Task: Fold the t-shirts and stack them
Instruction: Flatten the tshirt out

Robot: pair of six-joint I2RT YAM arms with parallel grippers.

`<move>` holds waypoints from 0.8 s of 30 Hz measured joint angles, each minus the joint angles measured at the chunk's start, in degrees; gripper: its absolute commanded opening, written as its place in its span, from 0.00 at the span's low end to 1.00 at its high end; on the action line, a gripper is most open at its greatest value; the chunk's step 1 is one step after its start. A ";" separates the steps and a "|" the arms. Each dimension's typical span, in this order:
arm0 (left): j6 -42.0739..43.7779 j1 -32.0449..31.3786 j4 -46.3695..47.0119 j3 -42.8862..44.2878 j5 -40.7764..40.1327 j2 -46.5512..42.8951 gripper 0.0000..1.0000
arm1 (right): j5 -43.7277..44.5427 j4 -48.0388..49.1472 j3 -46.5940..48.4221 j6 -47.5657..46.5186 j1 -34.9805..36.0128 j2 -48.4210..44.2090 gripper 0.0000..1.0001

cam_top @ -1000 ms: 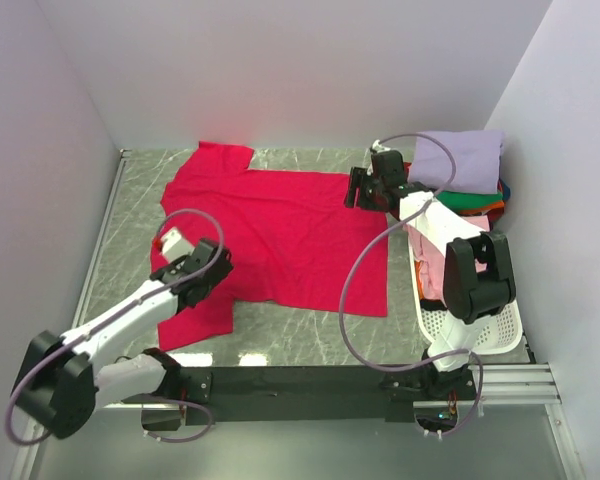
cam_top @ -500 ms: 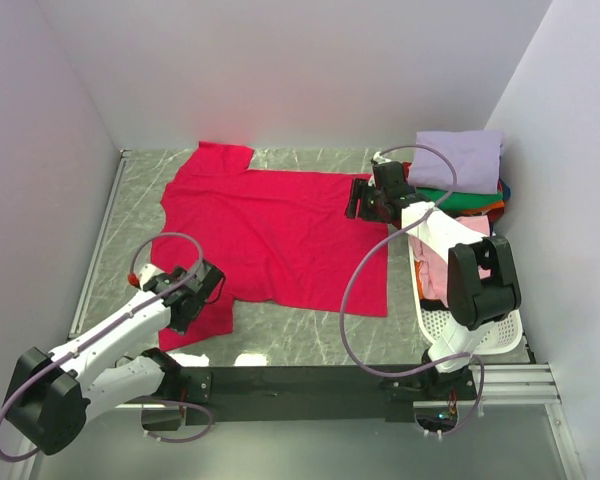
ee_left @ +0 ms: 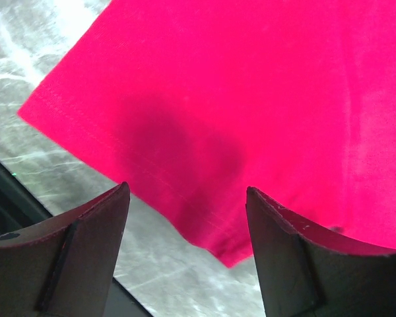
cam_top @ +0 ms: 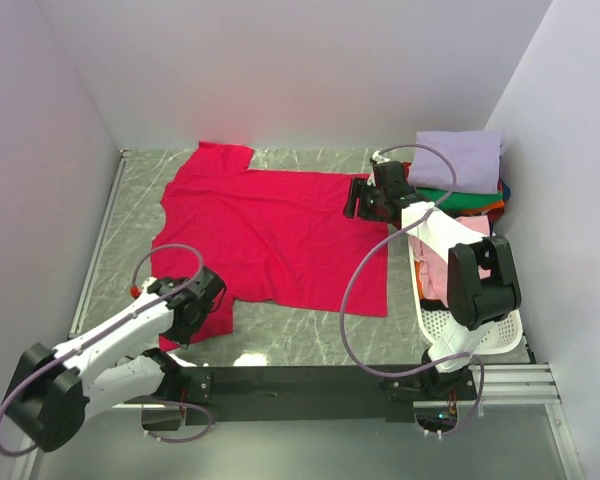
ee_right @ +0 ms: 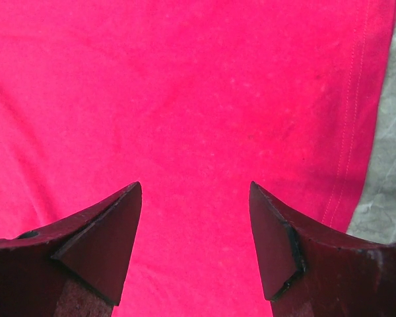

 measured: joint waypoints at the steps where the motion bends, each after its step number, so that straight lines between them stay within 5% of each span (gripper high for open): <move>1: -0.11 -0.39 0.02 0.00 0.09 1.25 0.76 | -0.20 0.17 0.00 -0.02 -0.02 0.00 0.73; 10: -2.97 -4.39 1.33 -0.28 2.71 9.60 0.67 | -2.29 2.05 -3.19 0.00 -0.85 -2.47 0.73; 19: -5.20 -6.64 1.53 -0.33 2.12 9.94 0.25 | -3.30 3.72 -4.79 0.00 -1.81 -4.13 0.73; 24: -5.44 -7.48 1.55 0.17 0.87 10.95 0.13 | -3.17 3.74 -5.35 0.00 -1.88 -4.50 0.73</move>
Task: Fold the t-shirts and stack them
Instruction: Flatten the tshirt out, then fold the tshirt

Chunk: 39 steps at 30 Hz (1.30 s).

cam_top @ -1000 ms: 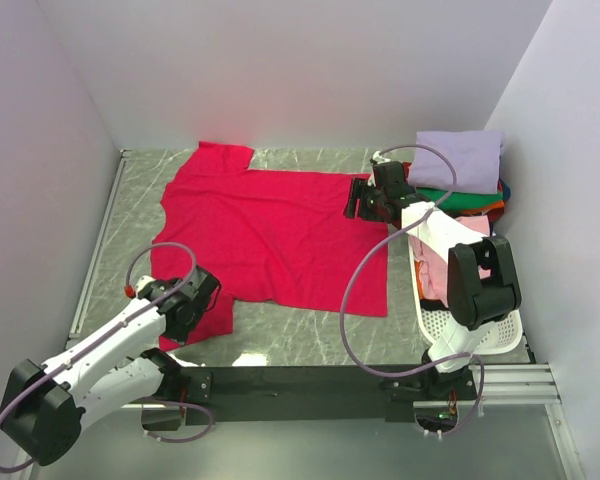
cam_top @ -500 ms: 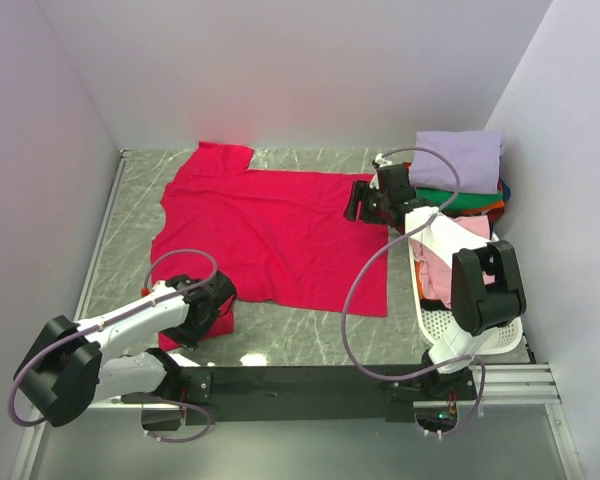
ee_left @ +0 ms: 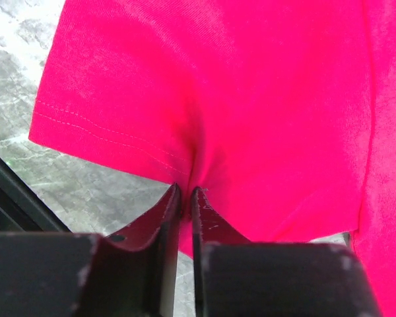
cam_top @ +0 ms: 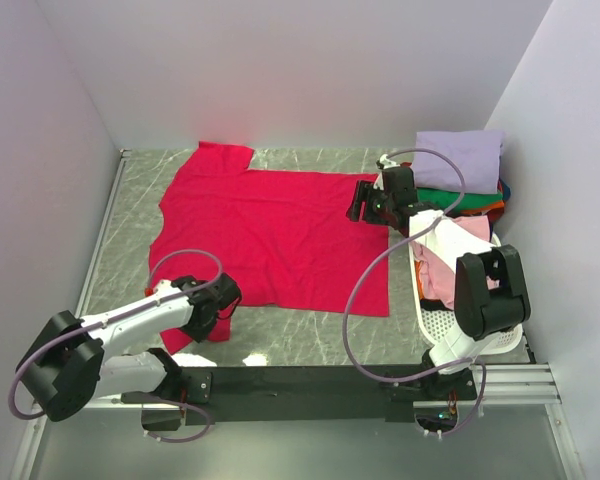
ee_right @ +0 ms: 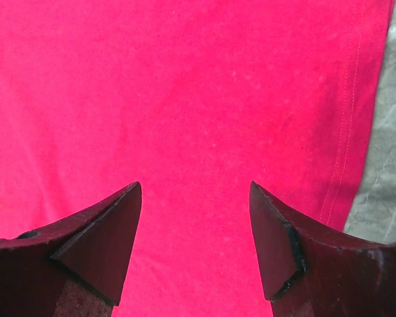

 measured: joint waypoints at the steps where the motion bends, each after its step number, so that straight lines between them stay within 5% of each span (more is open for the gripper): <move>1: 0.07 -0.07 0.00 0.00 -0.24 0.00 0.11 | 0.04 -0.04 -0.02 0.00 0.00 -0.04 0.73; 9: 3.45 -0.20 -1.38 1.20 -4.37 -2.75 0.01 | 1.88 -2.01 -4.09 1.22 1.09 -4.24 0.71; 23: 16.52 -0.20 2.12 6.51 -11.19 -8.15 0.01 | 12.02 -16.04 -18.69 10.34 15.43 -24.00 0.71; 39: 24.28 -0.20 7.30 5.73 -12.98 -11.02 0.01 | 18.75 -28.98 -26.10 21.55 19.80 -25.64 0.71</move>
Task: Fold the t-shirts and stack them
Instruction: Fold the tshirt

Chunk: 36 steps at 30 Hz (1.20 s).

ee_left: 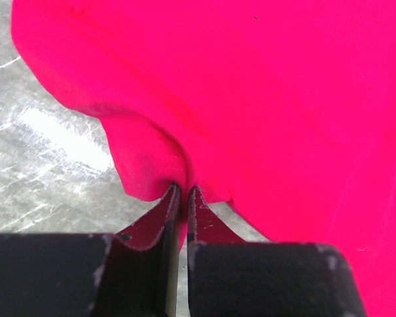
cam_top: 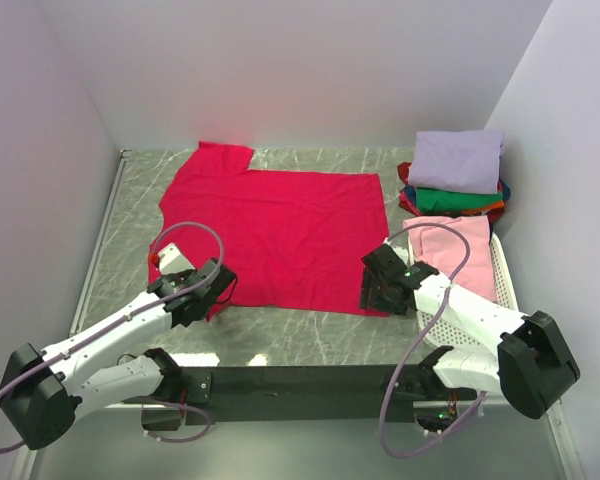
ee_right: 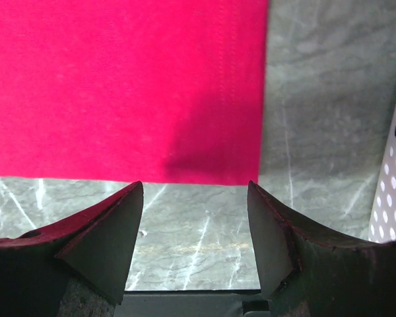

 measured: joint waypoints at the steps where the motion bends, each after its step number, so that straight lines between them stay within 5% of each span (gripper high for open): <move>1: 0.42 0.00 0.33 0.00 -0.04 0.17 0.01 | 0.22 -0.22 -0.07 0.33 0.00 0.07 0.71; 15: 3.82 1.46 0.70 0.02 -0.92 -0.02 0.01 | 2.16 1.90 -0.72 2.67 0.00 6.49 0.61; 24: 5.31 2.99 1.09 0.02 -0.87 -1.09 0.01 | 2.23 2.49 -0.72 3.93 0.00 6.54 0.36; 28: 7.10 3.89 2.54 0.02 -0.81 -1.07 0.00 | 3.13 0.46 -0.66 4.11 0.00 5.49 0.11; 31: 9.07 4.68 3.52 0.24 -0.81 -0.50 0.01 | 3.80 -1.46 0.11 3.89 0.00 4.68 0.02; 36: 14.91 6.29 6.75 2.03 -0.57 0.90 0.01 | 5.05 -3.37 3.98 2.47 -0.07 5.90 0.00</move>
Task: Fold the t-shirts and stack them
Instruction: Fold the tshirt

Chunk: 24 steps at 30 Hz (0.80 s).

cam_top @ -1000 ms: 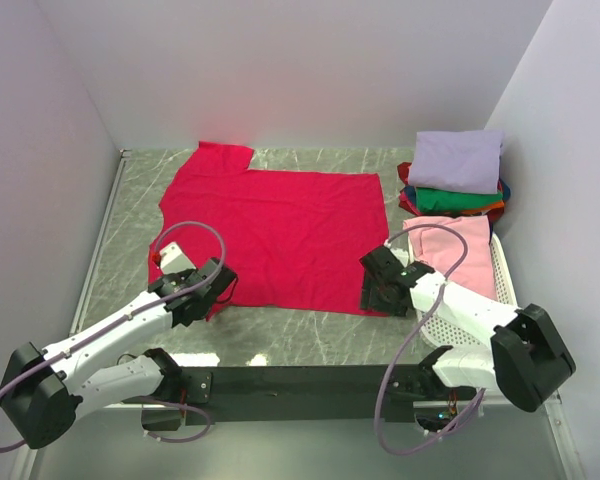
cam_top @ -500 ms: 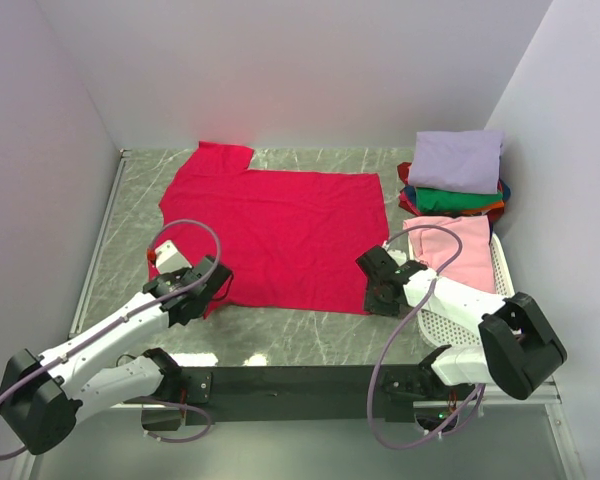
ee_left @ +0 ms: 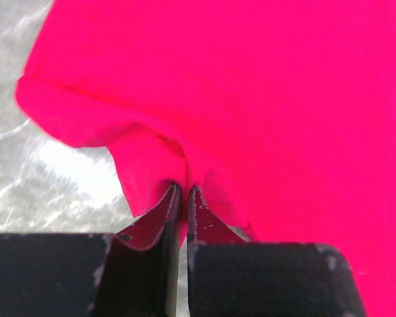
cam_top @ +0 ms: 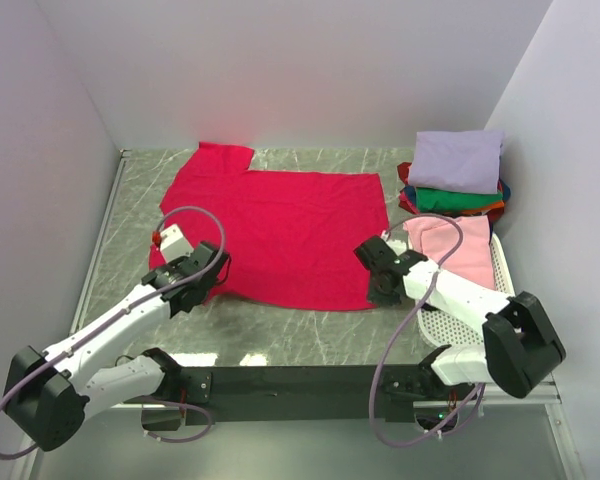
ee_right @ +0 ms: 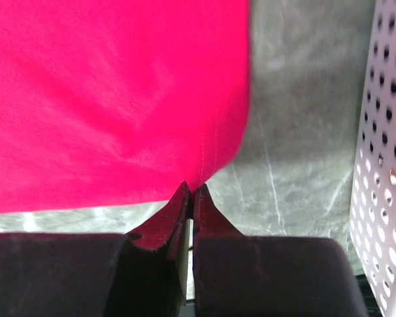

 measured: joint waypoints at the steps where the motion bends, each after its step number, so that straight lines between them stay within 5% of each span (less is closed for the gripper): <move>1: 1.49 0.46 1.01 0.55 0.20 0.50 0.01 | 0.22 -0.15 1.16 -0.52 -0.15 0.81 0.00; 24: 31.65 8.72 24.35 15.13 3.15 23.82 0.01 | -0.74 2.12 22.80 -17.11 -9.86 19.23 0.00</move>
